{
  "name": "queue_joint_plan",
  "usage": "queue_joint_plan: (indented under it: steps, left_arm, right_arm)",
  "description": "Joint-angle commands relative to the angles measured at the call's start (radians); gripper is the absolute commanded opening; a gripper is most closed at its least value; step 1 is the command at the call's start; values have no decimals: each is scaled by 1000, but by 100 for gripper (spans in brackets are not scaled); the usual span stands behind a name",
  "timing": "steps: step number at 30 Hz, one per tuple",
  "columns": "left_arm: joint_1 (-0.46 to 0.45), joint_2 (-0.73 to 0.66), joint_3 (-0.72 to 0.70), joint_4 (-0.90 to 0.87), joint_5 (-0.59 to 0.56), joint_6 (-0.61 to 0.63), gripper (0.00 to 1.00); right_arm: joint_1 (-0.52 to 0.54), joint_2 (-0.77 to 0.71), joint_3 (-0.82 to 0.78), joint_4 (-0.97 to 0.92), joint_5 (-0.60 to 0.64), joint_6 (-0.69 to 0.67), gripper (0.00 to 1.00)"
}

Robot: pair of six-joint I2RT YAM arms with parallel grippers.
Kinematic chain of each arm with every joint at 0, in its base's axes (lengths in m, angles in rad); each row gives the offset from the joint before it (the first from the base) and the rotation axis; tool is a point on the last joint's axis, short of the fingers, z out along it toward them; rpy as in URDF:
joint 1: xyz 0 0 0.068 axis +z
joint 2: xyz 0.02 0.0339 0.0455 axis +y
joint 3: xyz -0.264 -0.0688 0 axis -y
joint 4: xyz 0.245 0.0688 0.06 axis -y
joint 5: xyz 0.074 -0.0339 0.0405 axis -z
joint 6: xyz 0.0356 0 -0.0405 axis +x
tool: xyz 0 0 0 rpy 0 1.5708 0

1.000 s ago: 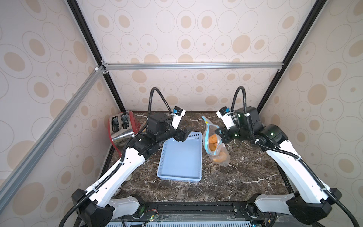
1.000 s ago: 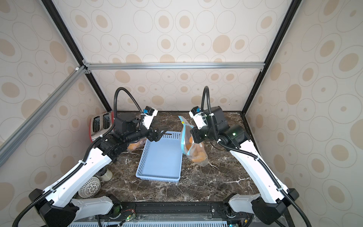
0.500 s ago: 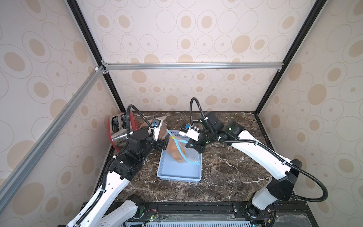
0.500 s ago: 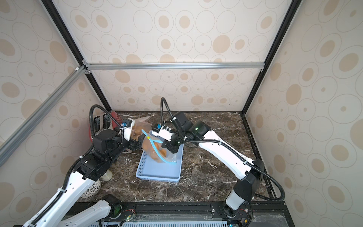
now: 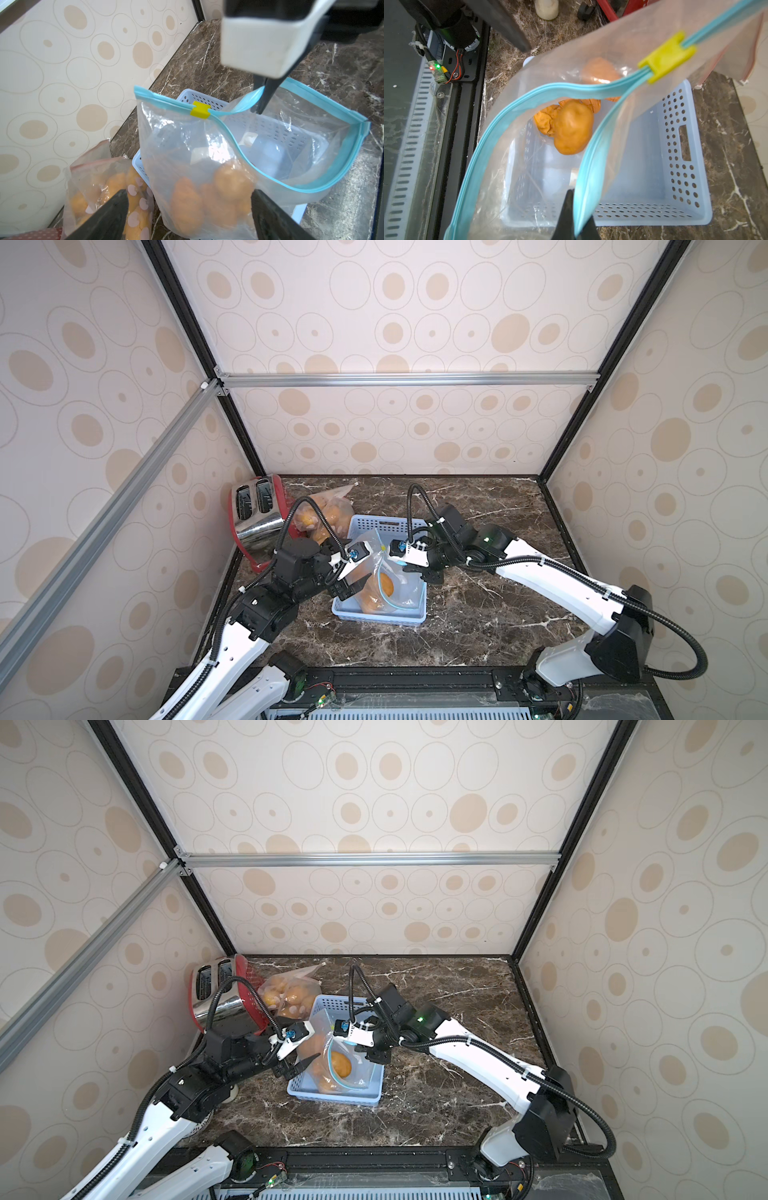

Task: Put the potatoes into a zipper bag and zip it
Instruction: Place the zipper food storage bag in the basket.

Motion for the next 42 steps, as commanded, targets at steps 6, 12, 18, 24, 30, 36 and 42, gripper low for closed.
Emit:
queue_joint_plan:
  steps: [6, 12, 18, 24, 30, 36, 42]
  left_arm:
    - [-5, 73, 218, -59, 27, 270, 97]
    - [-5, 158, 253, -126, 149, 317, 93]
    - [-6, 116, 177, -130, 239, 277, 80]
    - [-7, 74, 130, -127, 299, 282, 65]
    - [-12, 72, 128, -121, 301, 262, 32]
    - [-12, 33, 123, -137, 266, 227, 30]
    - [-13, 19, 134, -161, 258, 198, 29]
  right_arm:
    - [-1, -82, -57, 128, -152, -190, 0]
    - [-1, -98, -76, 111, -180, -240, 0]
    - [-1, -117, -94, 119, -175, -239, 0]
    - [-1, -112, -89, 112, -185, -240, 0]
    - [-2, -112, -80, 102, -187, -239, 0]
    - [-7, -112, -77, 99, -177, -236, 0]
    - [-16, -98, -65, 86, -181, -231, 0]
